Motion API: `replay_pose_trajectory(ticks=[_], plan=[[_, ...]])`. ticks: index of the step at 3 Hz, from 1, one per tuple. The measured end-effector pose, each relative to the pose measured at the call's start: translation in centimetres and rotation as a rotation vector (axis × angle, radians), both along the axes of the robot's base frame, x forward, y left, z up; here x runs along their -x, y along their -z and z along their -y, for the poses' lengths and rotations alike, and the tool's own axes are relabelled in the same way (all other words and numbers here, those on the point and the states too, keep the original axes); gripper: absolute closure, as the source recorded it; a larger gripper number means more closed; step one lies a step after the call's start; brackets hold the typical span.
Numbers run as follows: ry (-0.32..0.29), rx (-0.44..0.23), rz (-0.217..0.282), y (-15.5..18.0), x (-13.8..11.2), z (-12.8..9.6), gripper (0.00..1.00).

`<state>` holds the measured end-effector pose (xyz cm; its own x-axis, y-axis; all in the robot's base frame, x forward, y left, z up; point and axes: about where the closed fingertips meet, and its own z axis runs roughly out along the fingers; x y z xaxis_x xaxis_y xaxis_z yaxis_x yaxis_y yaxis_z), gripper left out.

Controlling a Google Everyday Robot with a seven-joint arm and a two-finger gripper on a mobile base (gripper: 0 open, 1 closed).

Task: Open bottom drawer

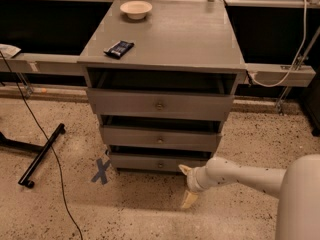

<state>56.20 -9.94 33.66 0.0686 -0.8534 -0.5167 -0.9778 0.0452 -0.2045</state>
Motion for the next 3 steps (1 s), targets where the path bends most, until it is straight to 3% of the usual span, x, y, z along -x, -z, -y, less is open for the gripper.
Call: replay_pose_trajectory(ticks=[1, 2, 3], plan=[[-0.071, 0.032, 0.089, 0.3, -1.7, -0.5, 0.0], [-0.098, 0.068, 0.181, 0.4, -3.9, -0.4, 0.0], [-0.111, 0.104, 0.222, 2.1, -6.6, 0.1, 0.0]])
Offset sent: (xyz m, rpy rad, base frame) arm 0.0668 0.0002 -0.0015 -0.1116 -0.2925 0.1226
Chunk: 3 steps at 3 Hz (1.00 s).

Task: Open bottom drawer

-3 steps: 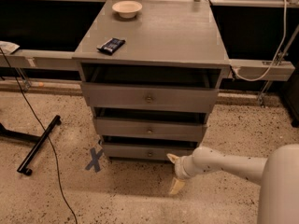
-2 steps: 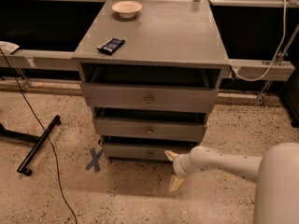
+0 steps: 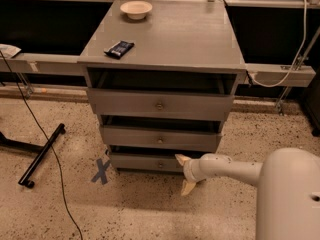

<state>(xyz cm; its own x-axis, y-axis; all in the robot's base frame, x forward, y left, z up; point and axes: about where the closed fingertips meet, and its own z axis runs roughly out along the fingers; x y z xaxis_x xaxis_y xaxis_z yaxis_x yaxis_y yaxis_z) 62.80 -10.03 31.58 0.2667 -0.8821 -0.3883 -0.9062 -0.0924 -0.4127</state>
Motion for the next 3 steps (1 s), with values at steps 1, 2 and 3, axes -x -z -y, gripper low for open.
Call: replay_pose_trajectory(ticks=[1, 2, 3], plan=[[0.032, 0.019, 0.002, 1.9, -2.9, 1.4, 0.0], [0.105, 0.028, 0.015, 4.3, -6.5, 3.4, 0.0], [0.143, 0.037, 0.01, 6.4, -8.8, 4.7, 0.0]])
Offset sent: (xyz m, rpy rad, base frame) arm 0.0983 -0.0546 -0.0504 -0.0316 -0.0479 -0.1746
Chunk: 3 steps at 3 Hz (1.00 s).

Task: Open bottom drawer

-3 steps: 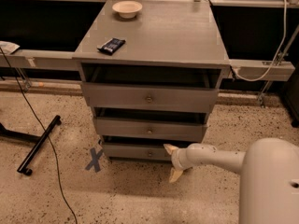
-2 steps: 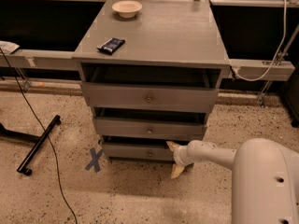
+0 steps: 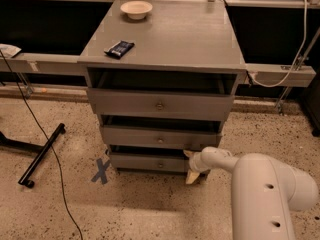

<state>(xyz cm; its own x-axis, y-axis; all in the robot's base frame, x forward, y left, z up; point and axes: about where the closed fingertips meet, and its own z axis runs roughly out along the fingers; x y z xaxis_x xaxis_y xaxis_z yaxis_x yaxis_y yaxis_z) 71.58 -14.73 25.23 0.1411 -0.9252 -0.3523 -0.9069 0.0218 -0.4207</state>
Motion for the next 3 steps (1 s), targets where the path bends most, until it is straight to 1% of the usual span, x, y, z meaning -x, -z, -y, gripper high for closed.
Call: replay_pose_trajectory(ticks=[1, 2, 3], plan=[[0.026, -0.001, -0.036, 2.5, -0.1, 1.9, 0.0], [0.038, -0.006, -0.047, 4.0, -0.3, 2.3, 0.0], [0.045, -0.014, -0.052, 5.6, -0.8, 2.3, 0.0]])
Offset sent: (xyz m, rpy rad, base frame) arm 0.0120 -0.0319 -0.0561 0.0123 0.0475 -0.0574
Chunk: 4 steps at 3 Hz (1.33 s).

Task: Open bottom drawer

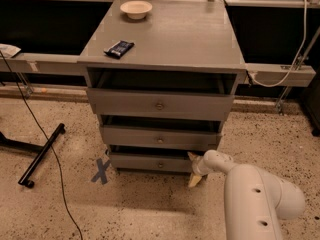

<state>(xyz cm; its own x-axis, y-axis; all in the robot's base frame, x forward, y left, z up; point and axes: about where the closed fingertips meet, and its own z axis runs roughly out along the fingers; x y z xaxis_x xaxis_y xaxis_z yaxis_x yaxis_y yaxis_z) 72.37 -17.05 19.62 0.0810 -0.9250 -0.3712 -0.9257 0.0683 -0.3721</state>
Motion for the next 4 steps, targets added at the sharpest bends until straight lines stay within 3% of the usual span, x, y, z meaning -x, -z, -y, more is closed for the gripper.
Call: replay_pose_trajectory(ticks=[1, 4], plan=[[0.007, -0.012, 0.008, 1.09, -0.53, -0.52, 0.16], [0.009, -0.023, 0.008, 1.64, -1.11, -1.18, 0.95]])
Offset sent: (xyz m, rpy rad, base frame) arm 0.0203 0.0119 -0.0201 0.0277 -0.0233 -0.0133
